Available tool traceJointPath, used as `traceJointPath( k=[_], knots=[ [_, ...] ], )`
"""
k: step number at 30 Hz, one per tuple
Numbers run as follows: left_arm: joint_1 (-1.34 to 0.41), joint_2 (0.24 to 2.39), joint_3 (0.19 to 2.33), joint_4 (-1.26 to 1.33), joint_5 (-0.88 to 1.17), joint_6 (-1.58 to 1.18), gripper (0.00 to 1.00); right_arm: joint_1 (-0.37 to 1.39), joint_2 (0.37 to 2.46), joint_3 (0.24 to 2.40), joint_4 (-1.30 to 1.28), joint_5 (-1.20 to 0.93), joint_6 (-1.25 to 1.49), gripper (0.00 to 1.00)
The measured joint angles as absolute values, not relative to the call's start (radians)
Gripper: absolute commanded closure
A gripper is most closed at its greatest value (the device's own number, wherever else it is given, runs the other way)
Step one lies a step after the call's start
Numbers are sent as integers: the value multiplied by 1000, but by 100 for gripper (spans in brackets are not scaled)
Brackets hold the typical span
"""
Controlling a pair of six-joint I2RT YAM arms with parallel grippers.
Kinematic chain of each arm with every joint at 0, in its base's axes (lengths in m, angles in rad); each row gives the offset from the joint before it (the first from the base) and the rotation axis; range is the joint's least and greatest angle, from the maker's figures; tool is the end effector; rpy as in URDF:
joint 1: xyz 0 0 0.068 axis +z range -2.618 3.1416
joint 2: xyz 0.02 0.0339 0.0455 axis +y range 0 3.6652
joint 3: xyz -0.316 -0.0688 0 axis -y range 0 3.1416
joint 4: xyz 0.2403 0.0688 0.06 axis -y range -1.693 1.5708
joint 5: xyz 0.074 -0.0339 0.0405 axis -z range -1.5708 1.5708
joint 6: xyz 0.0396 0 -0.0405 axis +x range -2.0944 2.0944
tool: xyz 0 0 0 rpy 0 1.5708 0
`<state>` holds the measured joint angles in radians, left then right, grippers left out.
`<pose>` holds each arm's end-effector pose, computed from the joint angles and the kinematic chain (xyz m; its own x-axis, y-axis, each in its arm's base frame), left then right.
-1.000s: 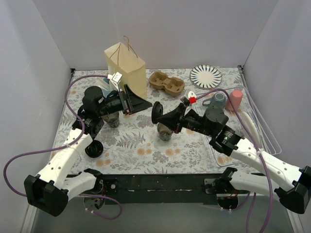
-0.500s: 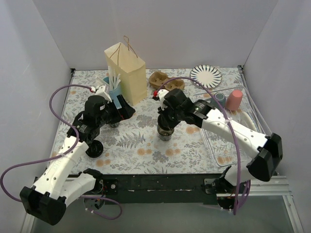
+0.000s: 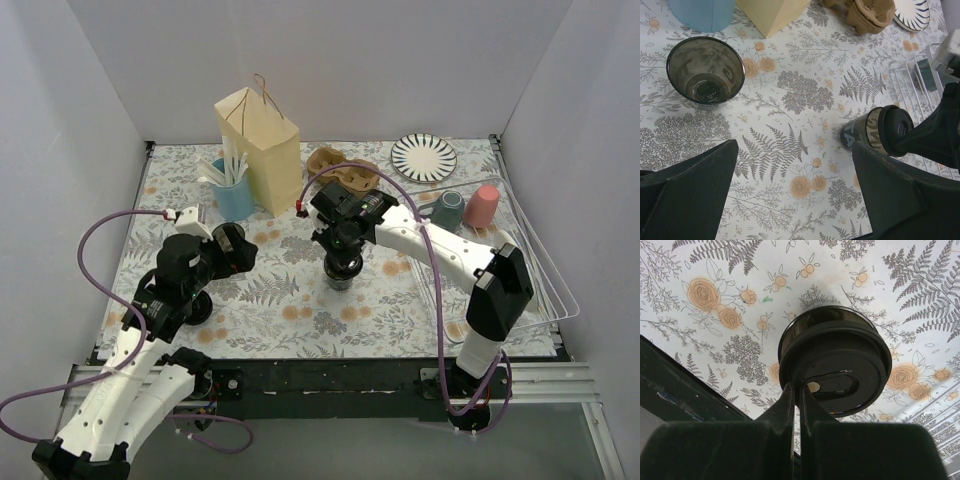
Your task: Pack the takeout coffee
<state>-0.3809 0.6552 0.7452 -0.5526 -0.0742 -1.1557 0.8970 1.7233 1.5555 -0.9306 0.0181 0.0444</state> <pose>0.0985 -0.0363 0.3368 -0.4500 -0.8028 -0.3912 -0.2544 0.5351 -0.8056 0.2293 0.2861 0.3437 -0.5895 -0.6672 -0.4553 -0.7508 0.6606 0.0041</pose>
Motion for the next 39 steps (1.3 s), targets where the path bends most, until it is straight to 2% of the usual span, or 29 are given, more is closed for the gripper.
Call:
traceJointPath(
  k=[18,28,32,37,39],
  knots=[
    [-381,644,741,-539,-95,-1156,2,897,1820,1627,-980,-16,26,97],
    [-381,645,738,-538,-95,-1156,2,901,1826,1627,-987,-30,31,68],
    [-381,647,730,-537,-83,-1150,2,904,1826,1637,-992,-37,42,59],
    [-381,713,750,-538,3,-1156,7,903,1796,1645,-988,-49,53,51],
    [-381,749,764,-537,46,-1172,9,897,1761,1634,-974,-58,60,43]
  ],
)
